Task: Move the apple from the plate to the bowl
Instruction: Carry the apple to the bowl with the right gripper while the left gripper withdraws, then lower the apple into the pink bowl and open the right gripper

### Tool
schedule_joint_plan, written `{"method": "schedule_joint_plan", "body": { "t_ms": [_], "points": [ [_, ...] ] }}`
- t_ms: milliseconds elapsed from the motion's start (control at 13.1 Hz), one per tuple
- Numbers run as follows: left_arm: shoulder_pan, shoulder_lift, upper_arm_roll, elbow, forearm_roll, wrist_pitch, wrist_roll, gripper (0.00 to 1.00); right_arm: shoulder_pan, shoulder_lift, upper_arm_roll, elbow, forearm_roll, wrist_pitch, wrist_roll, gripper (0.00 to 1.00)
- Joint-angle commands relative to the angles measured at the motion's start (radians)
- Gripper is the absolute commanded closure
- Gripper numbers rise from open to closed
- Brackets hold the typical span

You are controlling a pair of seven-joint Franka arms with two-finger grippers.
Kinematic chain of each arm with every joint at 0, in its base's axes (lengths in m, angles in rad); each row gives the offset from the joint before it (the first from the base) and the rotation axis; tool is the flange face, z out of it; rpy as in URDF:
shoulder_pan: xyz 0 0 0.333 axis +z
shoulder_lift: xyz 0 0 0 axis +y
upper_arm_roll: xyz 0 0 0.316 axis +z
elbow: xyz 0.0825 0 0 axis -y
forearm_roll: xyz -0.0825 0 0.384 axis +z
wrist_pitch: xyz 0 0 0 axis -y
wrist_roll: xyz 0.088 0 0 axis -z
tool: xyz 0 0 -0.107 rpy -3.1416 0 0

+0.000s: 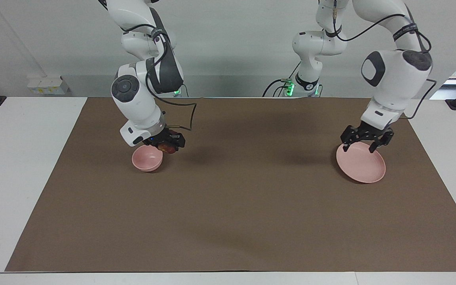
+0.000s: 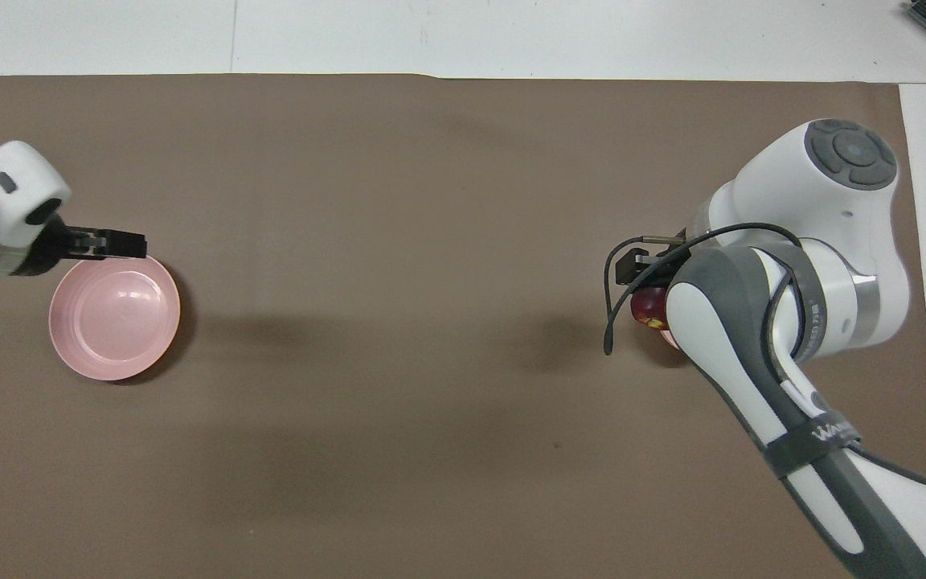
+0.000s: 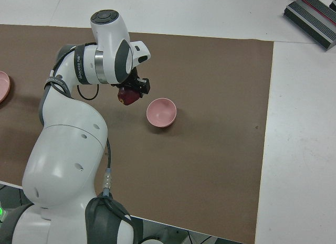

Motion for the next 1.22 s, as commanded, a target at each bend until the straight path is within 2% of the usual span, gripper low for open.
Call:
{"method": "schedule_joint_plan", "body": {
  "t_ms": [0, 153, 306, 459, 611, 841, 994, 1070, 1146],
  "points": [
    [0.056, 0.038, -0.008, 0.210, 0.022, -0.188, 0.107, 0.00, -0.038, -0.026, 0.009, -0.035, -0.081, 0.007, -0.119, 1.00],
    [0.079, 0.036, -0.008, 0.330, 0.025, -0.343, 0.135, 0.00, -0.066, -0.060, 0.010, -0.113, -0.134, 0.078, -0.161, 1.00],
    [0.081, 0.023, -0.002, 0.404, 0.022, -0.467, 0.137, 0.00, -0.089, -0.110, 0.010, -0.234, -0.135, 0.202, -0.201, 1.00],
    [0.082, 0.013, 0.001, 0.407, 0.023, -0.527, 0.138, 0.00, -0.101, -0.132, 0.010, -0.307, -0.135, 0.263, -0.210, 1.00],
    [0.084, -0.013, 0.004, 0.401, 0.022, -0.509, 0.138, 0.00, -0.129, -0.144, 0.010, -0.366, -0.135, 0.325, -0.221, 1.00],
    [0.067, -0.040, -0.002, 0.369, 0.020, -0.538, 0.132, 0.00, -0.133, -0.102, 0.012, -0.437, -0.130, 0.461, -0.212, 1.00],
    [0.065, -0.053, -0.002, 0.353, 0.022, -0.560, 0.131, 0.00, -0.129, -0.095, 0.013, -0.437, -0.124, 0.460, -0.199, 1.00],
    [0.064, -0.054, -0.005, 0.353, 0.022, -0.566, 0.129, 0.00, -0.127, -0.088, 0.013, -0.425, -0.122, 0.451, -0.181, 0.36],
    [0.064, -0.053, -0.007, 0.353, 0.020, -0.564, 0.129, 0.00, -0.127, -0.088, 0.013, -0.416, -0.124, 0.448, -0.185, 0.00]
  ]
}}
